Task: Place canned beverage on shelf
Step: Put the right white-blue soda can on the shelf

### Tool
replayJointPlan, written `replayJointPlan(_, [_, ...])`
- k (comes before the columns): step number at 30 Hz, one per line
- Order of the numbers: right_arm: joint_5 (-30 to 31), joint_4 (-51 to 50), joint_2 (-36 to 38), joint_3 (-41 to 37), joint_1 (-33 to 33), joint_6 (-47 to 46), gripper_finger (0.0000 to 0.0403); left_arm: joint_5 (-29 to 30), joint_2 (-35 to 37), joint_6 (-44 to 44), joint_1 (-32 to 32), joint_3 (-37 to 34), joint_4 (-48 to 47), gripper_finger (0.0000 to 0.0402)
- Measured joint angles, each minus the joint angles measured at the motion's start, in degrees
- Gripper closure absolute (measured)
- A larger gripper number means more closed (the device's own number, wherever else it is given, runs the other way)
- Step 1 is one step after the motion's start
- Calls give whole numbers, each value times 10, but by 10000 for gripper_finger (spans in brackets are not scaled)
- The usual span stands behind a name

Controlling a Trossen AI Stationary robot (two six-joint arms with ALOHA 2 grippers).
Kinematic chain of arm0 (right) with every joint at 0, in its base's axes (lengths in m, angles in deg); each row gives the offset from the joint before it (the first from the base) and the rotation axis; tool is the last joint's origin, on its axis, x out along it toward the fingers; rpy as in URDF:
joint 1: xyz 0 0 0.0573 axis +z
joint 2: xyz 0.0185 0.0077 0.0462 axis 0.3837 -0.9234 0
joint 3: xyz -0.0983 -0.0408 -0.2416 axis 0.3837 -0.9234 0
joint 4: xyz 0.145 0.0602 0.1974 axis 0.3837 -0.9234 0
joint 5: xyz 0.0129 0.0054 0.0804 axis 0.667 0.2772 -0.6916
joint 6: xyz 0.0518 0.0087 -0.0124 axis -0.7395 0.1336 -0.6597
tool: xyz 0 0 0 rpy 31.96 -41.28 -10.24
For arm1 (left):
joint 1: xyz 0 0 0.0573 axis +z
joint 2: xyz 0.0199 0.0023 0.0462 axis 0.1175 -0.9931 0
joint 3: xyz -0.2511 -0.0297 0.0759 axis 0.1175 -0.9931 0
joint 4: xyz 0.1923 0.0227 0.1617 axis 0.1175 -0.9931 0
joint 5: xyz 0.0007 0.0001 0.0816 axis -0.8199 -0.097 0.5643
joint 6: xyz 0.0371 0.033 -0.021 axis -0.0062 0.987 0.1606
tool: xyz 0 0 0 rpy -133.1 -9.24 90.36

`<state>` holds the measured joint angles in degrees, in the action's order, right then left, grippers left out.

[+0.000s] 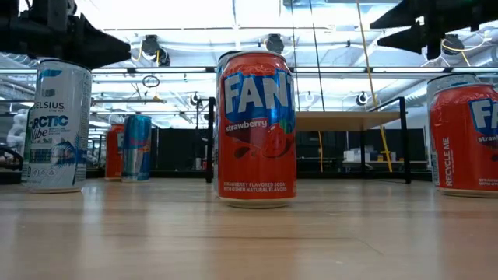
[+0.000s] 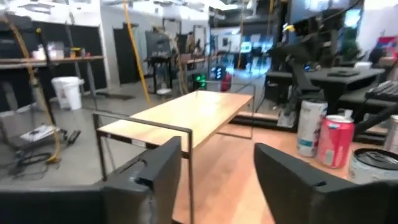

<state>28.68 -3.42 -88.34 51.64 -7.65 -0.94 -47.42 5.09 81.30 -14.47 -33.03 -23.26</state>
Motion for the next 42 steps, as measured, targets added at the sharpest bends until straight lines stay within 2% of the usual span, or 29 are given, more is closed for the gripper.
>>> replayJointPlan(4, [0,-16,-25,0,0,-31,110,4,-42,0,0,38,-36,130])
replayJointPlan(8, [0,-16,-51,0,0,-44,104,5,-74,0,12,65,-41,105])
replayJointPlan(14, [0,2,-70,0,0,3,107,4,-108,1,65,80,-43,102])
replayJointPlan(20, [-2,15,-69,0,0,-27,109,-105,-145,0,126,80,-21,102])
replayJointPlan(27, [-16,-22,-69,0,0,-84,110,-183,-201,-11,170,80,52,102])
replayJointPlan(31, [-20,-27,-69,0,-6,-103,110,-203,-245,-15,191,83,84,102])
replayJointPlan(33, [-23,-51,-70,8,-12,-111,110,-210,-271,-15,200,97,85,102])
replayJointPlan(38, [-88,-114,-84,63,-33,-127,110,-224,-343,-13,210,146,87,102])
replayJointPlan(42, [-113,-230,-108,140,-44,-148,110,-224,-387,6,213,178,93,102])
